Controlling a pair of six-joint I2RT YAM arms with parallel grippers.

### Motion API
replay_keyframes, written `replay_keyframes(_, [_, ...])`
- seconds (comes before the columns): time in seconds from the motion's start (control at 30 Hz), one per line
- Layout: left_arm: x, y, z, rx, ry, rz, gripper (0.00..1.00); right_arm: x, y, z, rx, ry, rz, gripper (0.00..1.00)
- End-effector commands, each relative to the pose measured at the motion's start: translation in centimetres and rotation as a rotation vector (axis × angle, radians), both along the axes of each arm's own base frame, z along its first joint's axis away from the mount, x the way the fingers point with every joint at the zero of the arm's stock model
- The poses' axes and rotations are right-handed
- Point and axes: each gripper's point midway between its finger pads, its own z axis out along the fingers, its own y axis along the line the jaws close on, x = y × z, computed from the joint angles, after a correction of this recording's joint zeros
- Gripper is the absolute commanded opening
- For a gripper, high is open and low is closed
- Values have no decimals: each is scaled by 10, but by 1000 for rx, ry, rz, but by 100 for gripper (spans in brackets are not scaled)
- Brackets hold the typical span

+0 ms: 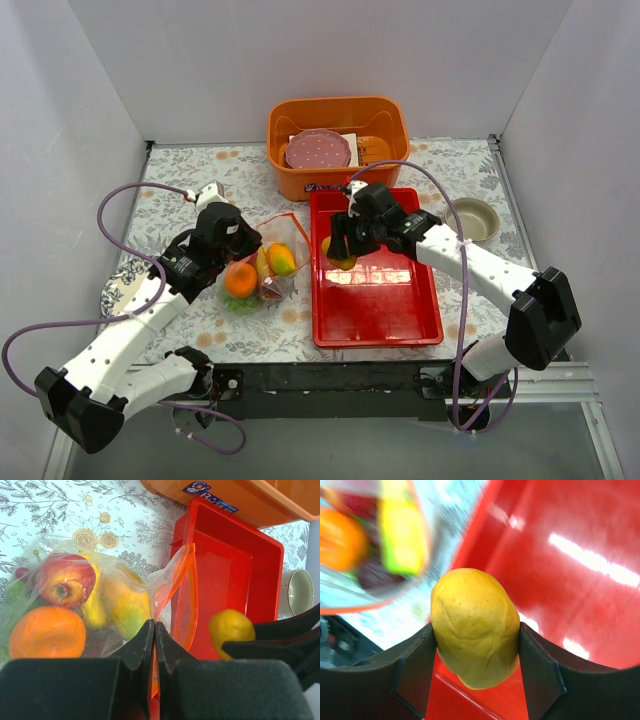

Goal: Place the food in the zip-top bag and seal the zipper
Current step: Pick up the fake fruit from the bin, then place the fake fruit in the zipper food storage bag.

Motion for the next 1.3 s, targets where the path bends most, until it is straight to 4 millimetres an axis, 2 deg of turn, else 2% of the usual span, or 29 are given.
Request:
replay_keyframes(0.0, [1,-5,5,-26,-23,-23,0,18,27,69,164,-125,31,35])
replay_keyframes(0.07, [0,-4,4,-20,-19,-26,0,20,40,85,220,-140,66,35])
replay_keyframes(0.3, [0,-13,8,-72,-7,-39,0,25,73,86,280,-101,133,35])
replay_keyframes(0.4, [0,-15,8,-83,-9,-42,0,18,91,91,332,-88,192,37])
replay_keyframes(0.6, [1,-11,5,-55,-3,-32,0,11,114,82,334,-65,215,40])
replay_keyframes(0.67, [1,-12,6,-60,-6,-36,0,5,126,86,363,-60,254,41])
replay_keyframes(0.73, [0,-13,7,-64,-7,-39,0,-2,136,73,339,-29,275,41])
replay_keyframes(0.77, [0,-12,7,-65,-7,-35,0,0,140,76,340,-34,278,42])
replay_keyframes(0.8, [0,-11,7,-63,-8,-33,0,0,144,67,327,-19,282,43])
replay_keyframes(0.9, [-2,-7,8,-62,-11,-18,0,-2,151,59,316,1,296,45])
replay_keyframes(0.93, [-2,-7,9,-64,-14,-16,0,-5,153,57,318,12,309,46])
replay_keyframes(1.0, [-3,-2,11,-62,-20,2,0,-5,158,57,326,21,333,55])
replay_keyframes(1.07, [-4,1,10,-60,-19,20,0,-8,161,55,324,30,369,58])
replay_keyframes(1.27, [-5,5,13,-57,-27,30,0,-21,165,67,368,46,460,75])
